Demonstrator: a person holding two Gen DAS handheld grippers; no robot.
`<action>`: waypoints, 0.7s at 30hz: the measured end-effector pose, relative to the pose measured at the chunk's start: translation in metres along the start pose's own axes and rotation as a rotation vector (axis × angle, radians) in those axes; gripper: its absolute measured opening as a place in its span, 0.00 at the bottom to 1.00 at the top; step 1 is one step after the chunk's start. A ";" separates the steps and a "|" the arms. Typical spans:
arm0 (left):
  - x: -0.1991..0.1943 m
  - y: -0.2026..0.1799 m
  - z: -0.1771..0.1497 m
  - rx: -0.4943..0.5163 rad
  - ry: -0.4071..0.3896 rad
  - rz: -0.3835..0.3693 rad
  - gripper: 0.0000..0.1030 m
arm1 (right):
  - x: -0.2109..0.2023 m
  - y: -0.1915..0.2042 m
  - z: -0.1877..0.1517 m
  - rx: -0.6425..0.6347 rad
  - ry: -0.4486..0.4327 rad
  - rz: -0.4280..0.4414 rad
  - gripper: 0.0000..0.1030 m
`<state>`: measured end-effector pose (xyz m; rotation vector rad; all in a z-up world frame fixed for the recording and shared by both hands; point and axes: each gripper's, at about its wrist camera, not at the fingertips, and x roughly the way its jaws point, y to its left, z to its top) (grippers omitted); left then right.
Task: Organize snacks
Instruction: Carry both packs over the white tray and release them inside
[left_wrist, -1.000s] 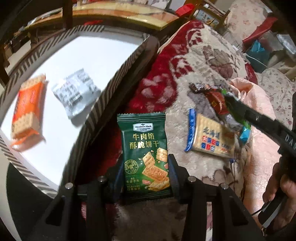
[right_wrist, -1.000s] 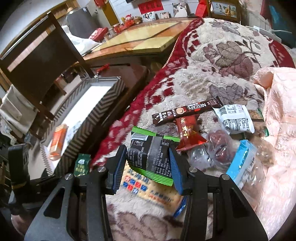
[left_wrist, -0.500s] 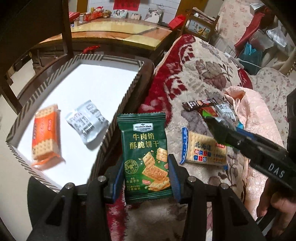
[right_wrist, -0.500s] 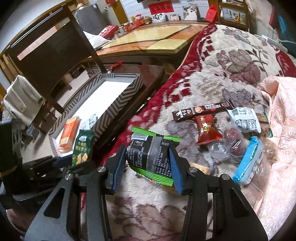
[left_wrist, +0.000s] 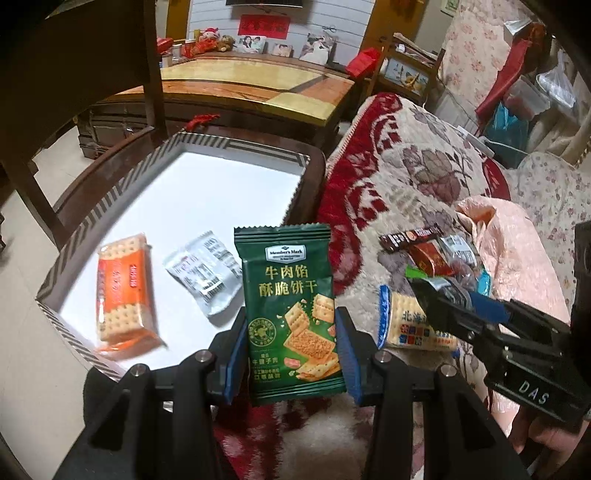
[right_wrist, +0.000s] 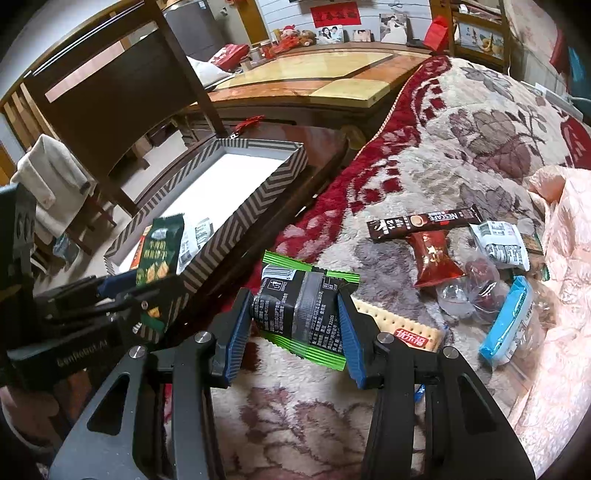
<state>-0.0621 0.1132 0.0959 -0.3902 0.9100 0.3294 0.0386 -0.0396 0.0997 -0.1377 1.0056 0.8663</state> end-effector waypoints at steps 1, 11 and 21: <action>-0.001 0.002 0.001 -0.004 -0.003 0.002 0.45 | 0.000 0.001 0.000 -0.003 0.000 0.000 0.43; -0.006 0.019 0.008 -0.034 -0.018 0.020 0.45 | 0.001 0.010 0.002 -0.020 0.007 0.006 0.43; -0.009 0.051 0.016 -0.089 -0.032 0.057 0.45 | 0.010 0.025 0.010 -0.057 0.017 0.021 0.43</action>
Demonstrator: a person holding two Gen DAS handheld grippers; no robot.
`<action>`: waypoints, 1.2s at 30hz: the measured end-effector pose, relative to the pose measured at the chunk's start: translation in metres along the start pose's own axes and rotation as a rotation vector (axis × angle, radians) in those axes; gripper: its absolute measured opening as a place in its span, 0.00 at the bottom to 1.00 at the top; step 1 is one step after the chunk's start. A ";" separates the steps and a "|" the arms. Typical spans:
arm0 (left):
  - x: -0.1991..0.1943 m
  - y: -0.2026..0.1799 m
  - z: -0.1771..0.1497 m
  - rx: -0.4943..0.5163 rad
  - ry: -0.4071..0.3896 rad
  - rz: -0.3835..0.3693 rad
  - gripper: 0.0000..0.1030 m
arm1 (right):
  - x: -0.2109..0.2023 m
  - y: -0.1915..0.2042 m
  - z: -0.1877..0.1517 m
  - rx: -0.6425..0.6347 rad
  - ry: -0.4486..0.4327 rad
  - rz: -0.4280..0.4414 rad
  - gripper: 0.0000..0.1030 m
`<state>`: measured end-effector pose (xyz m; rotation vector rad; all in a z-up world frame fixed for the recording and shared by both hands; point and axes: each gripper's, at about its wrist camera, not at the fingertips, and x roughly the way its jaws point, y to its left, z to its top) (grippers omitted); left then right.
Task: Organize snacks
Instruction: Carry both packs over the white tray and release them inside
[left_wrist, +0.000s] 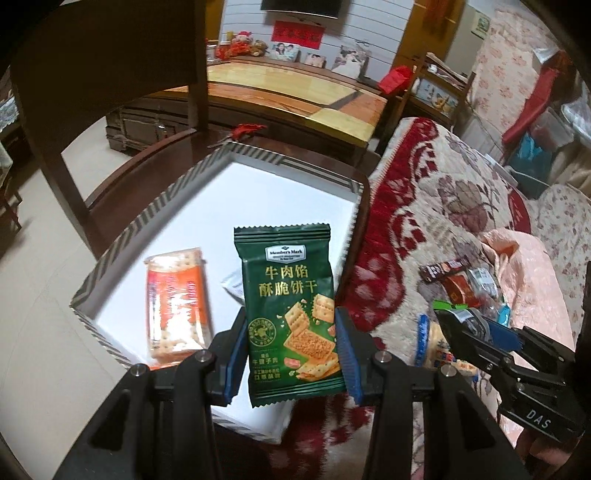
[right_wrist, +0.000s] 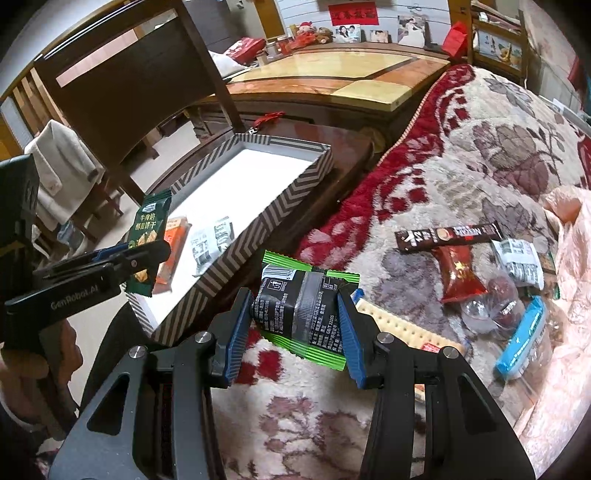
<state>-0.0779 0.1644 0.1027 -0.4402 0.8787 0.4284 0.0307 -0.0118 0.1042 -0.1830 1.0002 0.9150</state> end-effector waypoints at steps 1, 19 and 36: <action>0.000 0.003 0.001 -0.006 0.001 0.004 0.45 | 0.001 0.002 0.001 -0.005 0.001 0.002 0.43; 0.011 0.060 0.007 -0.096 0.017 0.066 0.45 | 0.039 0.056 0.037 -0.134 0.040 0.036 0.43; 0.038 0.087 0.012 -0.128 0.053 0.094 0.45 | 0.108 0.099 0.074 -0.236 0.124 0.062 0.43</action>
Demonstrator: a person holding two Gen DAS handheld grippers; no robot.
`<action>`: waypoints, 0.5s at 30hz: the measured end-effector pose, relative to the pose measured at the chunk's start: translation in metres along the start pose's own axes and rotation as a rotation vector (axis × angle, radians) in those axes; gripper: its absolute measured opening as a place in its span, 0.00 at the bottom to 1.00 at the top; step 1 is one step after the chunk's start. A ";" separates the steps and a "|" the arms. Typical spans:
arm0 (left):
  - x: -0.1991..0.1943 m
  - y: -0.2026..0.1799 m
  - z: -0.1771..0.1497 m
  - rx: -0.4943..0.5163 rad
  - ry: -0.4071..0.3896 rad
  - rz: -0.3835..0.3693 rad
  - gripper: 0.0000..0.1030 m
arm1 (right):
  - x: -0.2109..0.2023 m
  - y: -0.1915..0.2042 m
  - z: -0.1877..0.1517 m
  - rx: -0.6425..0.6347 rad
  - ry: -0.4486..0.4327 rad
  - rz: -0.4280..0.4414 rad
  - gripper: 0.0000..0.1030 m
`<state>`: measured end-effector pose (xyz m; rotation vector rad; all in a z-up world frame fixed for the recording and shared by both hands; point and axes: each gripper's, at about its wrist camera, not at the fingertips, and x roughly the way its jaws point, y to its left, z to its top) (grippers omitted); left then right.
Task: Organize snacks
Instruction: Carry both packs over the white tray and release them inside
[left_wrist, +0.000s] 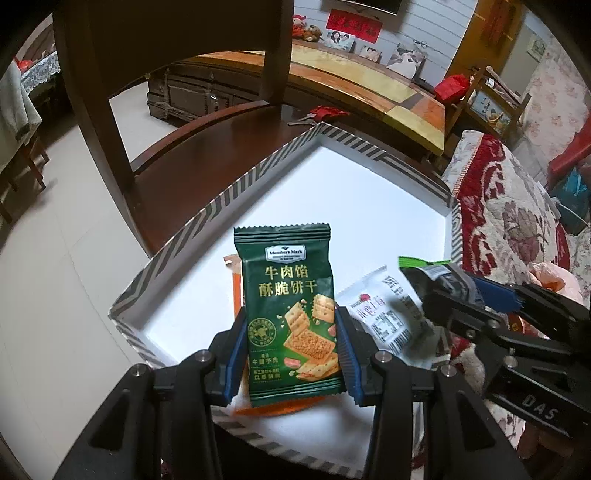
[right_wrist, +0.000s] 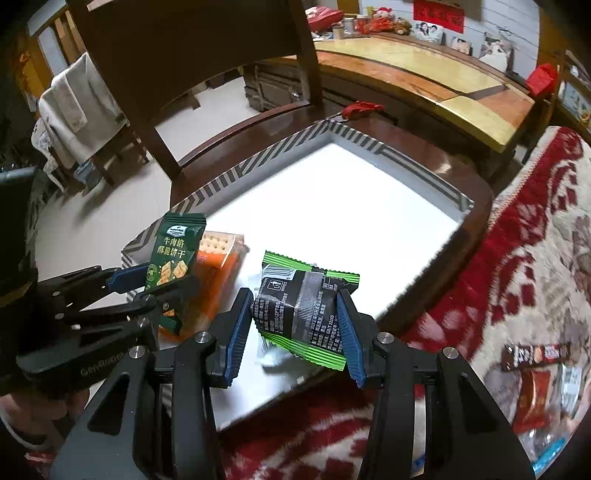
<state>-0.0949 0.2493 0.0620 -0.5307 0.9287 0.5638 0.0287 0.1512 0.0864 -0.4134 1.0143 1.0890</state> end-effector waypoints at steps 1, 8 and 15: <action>0.001 0.001 0.001 0.000 0.002 0.001 0.45 | 0.005 0.000 0.002 -0.003 0.008 0.000 0.43; 0.012 0.004 0.003 -0.009 0.019 0.005 0.45 | 0.027 0.004 0.009 -0.011 0.042 -0.001 0.43; 0.015 0.006 0.002 -0.018 0.023 0.012 0.46 | 0.040 0.004 0.009 -0.018 0.058 -0.009 0.43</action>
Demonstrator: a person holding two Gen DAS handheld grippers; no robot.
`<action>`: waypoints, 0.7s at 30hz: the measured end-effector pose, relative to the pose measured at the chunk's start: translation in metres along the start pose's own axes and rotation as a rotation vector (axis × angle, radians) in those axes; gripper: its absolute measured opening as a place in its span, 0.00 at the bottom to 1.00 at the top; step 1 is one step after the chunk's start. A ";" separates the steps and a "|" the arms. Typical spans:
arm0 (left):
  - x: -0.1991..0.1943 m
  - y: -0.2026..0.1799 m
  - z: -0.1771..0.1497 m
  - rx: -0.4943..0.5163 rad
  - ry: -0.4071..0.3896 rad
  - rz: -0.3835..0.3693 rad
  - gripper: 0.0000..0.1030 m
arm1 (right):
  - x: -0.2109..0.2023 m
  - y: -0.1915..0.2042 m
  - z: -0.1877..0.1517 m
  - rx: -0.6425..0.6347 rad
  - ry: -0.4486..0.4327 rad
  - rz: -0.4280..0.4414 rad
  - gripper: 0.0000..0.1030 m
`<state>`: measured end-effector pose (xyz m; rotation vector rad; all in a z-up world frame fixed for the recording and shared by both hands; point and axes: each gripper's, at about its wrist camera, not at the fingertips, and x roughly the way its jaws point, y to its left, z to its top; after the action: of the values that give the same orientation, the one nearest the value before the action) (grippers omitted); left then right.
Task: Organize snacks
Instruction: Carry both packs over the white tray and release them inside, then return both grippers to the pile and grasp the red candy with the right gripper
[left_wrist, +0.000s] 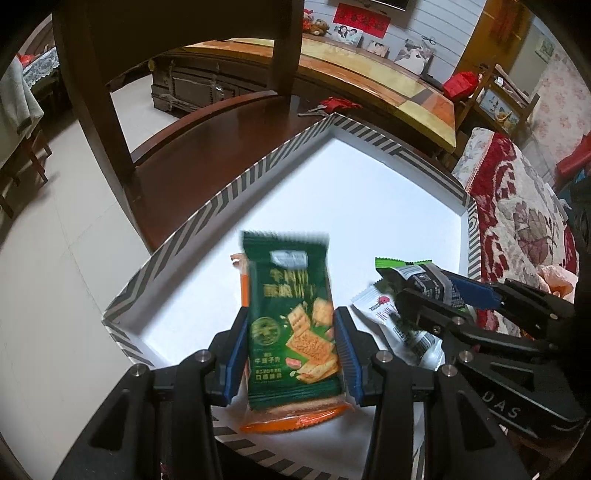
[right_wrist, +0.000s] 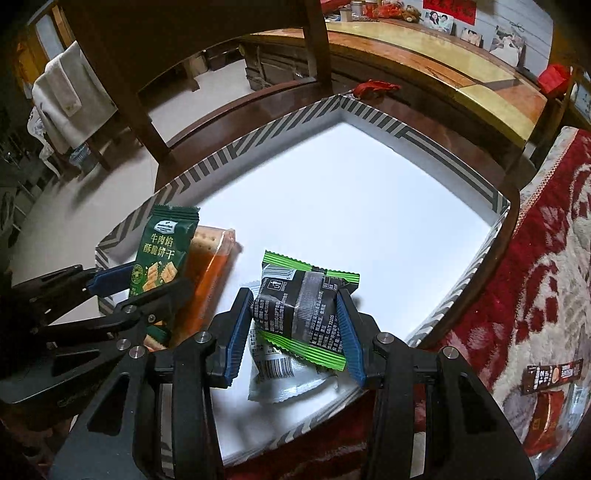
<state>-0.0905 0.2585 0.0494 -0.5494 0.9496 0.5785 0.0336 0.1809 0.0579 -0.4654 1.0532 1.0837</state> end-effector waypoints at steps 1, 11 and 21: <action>0.000 0.000 0.000 -0.002 -0.001 0.002 0.46 | 0.000 0.000 0.000 0.001 -0.006 0.000 0.44; -0.004 0.007 -0.002 -0.033 0.009 0.013 0.63 | -0.014 -0.001 -0.004 0.046 -0.050 0.058 0.58; -0.017 0.001 -0.004 -0.021 -0.008 0.007 0.74 | -0.038 -0.005 -0.021 0.102 -0.083 0.073 0.58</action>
<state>-0.1008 0.2528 0.0619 -0.5625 0.9386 0.5973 0.0247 0.1441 0.0804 -0.3004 1.0533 1.0992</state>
